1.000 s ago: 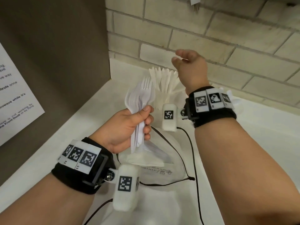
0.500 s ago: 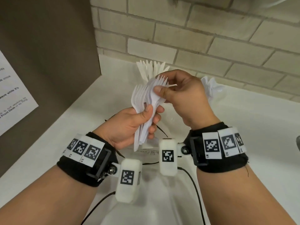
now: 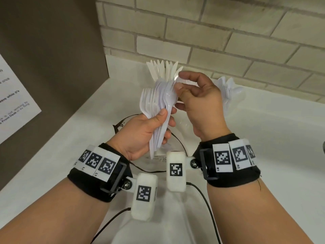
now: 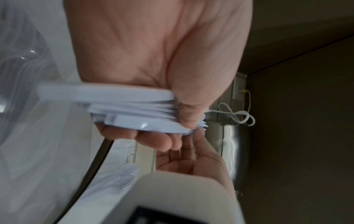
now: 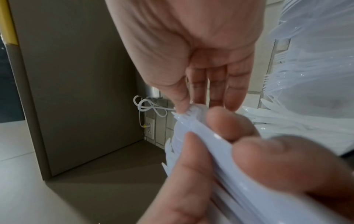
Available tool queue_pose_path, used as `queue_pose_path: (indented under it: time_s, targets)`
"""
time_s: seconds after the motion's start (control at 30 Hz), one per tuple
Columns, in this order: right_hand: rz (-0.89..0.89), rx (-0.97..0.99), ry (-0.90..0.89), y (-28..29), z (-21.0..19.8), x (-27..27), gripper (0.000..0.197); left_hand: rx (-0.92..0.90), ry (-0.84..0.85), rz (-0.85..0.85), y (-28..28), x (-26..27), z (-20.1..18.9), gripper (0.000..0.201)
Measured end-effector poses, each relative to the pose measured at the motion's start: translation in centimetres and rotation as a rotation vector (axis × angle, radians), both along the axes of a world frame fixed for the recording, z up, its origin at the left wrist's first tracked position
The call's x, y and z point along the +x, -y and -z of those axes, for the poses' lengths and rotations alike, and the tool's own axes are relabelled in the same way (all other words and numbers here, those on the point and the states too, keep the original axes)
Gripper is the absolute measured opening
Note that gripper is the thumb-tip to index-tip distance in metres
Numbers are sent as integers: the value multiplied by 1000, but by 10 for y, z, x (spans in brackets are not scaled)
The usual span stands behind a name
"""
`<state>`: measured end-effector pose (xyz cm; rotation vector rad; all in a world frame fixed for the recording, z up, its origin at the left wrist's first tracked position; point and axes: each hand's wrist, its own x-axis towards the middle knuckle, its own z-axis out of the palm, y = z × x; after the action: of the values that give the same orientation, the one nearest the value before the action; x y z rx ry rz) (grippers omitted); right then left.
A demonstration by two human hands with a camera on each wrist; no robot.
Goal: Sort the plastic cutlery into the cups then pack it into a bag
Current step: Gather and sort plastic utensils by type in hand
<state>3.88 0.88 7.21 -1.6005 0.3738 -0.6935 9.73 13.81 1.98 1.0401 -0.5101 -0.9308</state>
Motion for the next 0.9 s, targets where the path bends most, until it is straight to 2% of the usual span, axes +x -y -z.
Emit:
queue_pose_path:
  time_s: [0.17,0.33,0.47,0.53,0.67,0.8,0.9]
  targets:
    - [-10,59,20,-5,0,0,17,85,90,-89,2,-2,-4,45]
    - [19,75,-30,-4,5,1,14,150,141,-181,4,-6,-7,29]
    - [-87,86,-128,-10,8,1,13,122,124,-223,5,-7,-9,26]
    - [-103,80,-148,-10,9,0,19,114,115,-230,5,-6,-9,25]
    - [-51,204,-72,-6,6,-1,19,81,81,-229,4,-2,-5,26]
    - [18,359,114,-1,-4,-5,17,97,80,-280,5,-1,-5,24]
    - [57,197,71,-3,-6,-5,14,155,146,-348,9,-1,-3,18]
